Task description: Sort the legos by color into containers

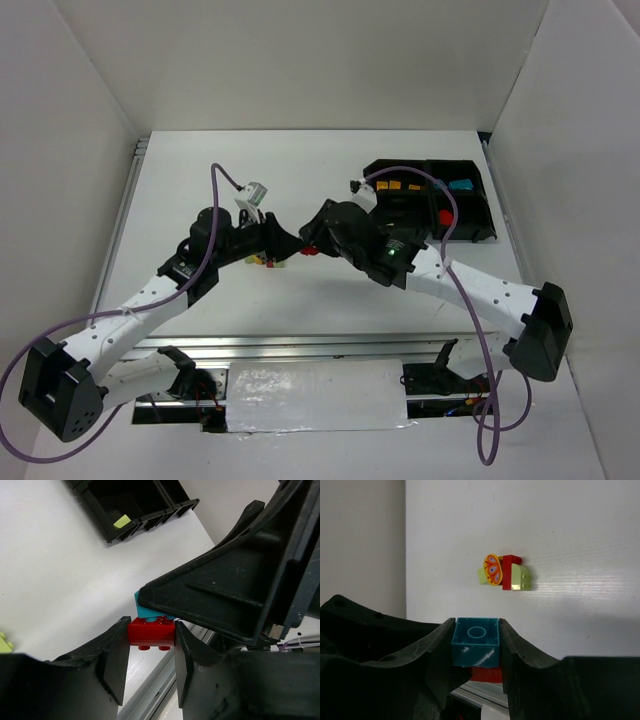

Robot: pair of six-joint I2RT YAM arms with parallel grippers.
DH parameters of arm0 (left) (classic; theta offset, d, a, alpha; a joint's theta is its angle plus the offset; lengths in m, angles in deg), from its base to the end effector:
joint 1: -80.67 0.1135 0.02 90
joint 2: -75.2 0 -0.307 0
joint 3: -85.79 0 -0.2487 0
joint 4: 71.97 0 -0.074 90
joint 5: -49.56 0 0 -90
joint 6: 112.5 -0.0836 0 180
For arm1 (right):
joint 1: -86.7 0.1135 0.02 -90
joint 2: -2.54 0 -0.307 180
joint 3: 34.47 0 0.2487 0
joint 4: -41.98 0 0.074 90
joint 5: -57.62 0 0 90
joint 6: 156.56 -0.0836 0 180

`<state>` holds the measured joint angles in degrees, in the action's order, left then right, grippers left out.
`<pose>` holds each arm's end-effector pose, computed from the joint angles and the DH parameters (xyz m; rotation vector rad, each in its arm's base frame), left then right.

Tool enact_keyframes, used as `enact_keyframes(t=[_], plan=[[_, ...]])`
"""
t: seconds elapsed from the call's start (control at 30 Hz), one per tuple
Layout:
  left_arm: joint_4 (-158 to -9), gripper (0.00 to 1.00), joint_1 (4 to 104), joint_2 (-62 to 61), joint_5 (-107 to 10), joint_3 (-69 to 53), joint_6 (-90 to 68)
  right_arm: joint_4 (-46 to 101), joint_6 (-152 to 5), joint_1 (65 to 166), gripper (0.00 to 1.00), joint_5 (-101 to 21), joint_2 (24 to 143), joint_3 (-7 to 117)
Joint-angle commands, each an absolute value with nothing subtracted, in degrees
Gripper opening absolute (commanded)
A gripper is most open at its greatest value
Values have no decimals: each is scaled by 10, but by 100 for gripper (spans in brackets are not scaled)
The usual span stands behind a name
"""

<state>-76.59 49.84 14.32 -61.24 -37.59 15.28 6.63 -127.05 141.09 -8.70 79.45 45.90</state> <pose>0.2157 -0.1633 0.3397 0.1776 1.8609 -1.1708 0.2174 0.2459 0.3480 0.3657 2.1409 0.7668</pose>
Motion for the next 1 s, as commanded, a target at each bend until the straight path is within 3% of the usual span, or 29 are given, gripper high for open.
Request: enact_keyframes(t=[0.0,0.03,0.13,0.17,0.2,0.33,0.53,0.73,0.97], plan=[[-747,0,500,153,-613,-349,135,145,-1234,1412,45,-123,748,423],[-758,0,499,158,-611,-345,132,168,-1213,1404,65,-133,739,413],[-799,0,499,173,-601,-335,113,193,-1199,1355,34,-155,688,365],[-806,0,500,179,-599,-334,110,202,-1196,1336,6,-171,661,336],[-820,0,500,183,-593,-333,108,208,-1194,1315,0,-180,651,326],[-849,0,502,212,-525,-348,112,222,-1161,1207,0,-166,654,287],[-943,0,502,211,-450,-317,105,205,-1124,1146,0,-138,672,261],[-1022,0,503,207,-460,-265,70,106,-1078,1016,0,-54,783,386],[-1063,0,503,237,-457,-303,57,47,-1044,907,0,-7,930,533]])
